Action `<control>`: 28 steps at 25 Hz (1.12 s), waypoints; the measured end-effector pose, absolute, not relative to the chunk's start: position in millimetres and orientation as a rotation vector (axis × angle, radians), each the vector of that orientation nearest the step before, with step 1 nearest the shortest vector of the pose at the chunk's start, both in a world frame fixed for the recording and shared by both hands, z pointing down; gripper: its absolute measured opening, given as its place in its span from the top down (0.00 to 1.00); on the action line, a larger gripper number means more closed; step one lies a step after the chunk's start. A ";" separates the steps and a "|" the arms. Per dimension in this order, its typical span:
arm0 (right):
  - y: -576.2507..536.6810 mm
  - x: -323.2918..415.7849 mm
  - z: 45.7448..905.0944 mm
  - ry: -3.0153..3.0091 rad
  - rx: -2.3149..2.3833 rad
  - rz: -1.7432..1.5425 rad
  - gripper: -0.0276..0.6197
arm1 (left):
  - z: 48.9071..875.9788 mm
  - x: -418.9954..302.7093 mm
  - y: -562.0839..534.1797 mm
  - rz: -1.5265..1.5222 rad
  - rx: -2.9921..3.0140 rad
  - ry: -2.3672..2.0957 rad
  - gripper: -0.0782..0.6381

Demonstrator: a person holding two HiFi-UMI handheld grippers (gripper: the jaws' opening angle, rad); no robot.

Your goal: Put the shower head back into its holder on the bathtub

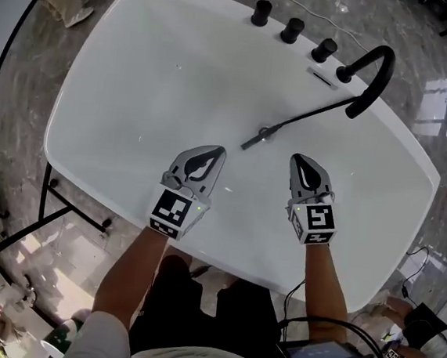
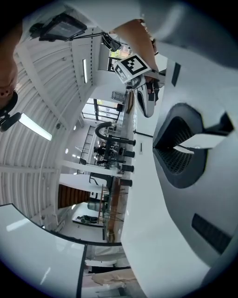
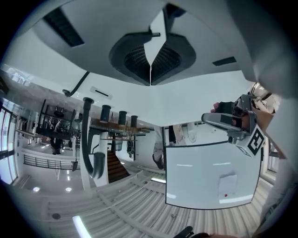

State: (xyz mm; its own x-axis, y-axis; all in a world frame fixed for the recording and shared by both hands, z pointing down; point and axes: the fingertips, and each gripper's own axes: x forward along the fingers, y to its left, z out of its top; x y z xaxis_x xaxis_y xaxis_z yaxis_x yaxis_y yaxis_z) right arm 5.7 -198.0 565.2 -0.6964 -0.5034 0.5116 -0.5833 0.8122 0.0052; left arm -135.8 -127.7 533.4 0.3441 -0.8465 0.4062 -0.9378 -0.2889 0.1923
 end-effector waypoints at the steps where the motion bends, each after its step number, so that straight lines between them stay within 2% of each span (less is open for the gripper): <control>1: -200.1 1.5 581.9 -2.492 0.797 0.216 0.94 | 549.9 -138.7 -129.4 0.318 2.206 -1.559 0.87; 11: -217.5 -36.2 762.6 -2.383 0.576 0.122 0.93 | 705.8 -149.0 -162.6 0.315 2.047 -1.617 0.87; 13: -220.3 -38.3 794.4 -2.341 0.507 0.085 0.90 | 726.8 -148.4 -168.5 0.304 2.021 -1.610 0.87; 16: -227.4 -37.5 839.3 -2.257 0.419 0.015 0.81 | 756.3 -145.0 -167.2 0.359 2.039 -1.562 0.87; 20: -233.4 -39.3 900.9 -2.136 0.246 -0.131 0.77 | 790.7 -148.3 -168.1 0.442 2.038 -1.520 0.87; 25: -230.1 -31.5 972.8 -1.923 -0.047 -0.374 0.67 | 815.9 -140.0 -180.3 0.443 2.044 -1.476 0.87; 28: -227.9 -27.9 1004.6 -1.807 -0.169 -0.507 0.67 | 827.2 -130.7 -181.8 0.444 2.067 -1.439 0.87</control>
State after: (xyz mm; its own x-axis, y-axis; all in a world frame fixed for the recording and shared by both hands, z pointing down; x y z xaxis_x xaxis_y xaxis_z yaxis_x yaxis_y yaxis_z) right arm -27.9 -227.9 1004.6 -0.2979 -0.1438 0.9437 0.3686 0.8946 0.2527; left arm -130.7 -181.8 827.2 0.3640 -0.7384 0.5677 -0.9299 -0.2534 0.2666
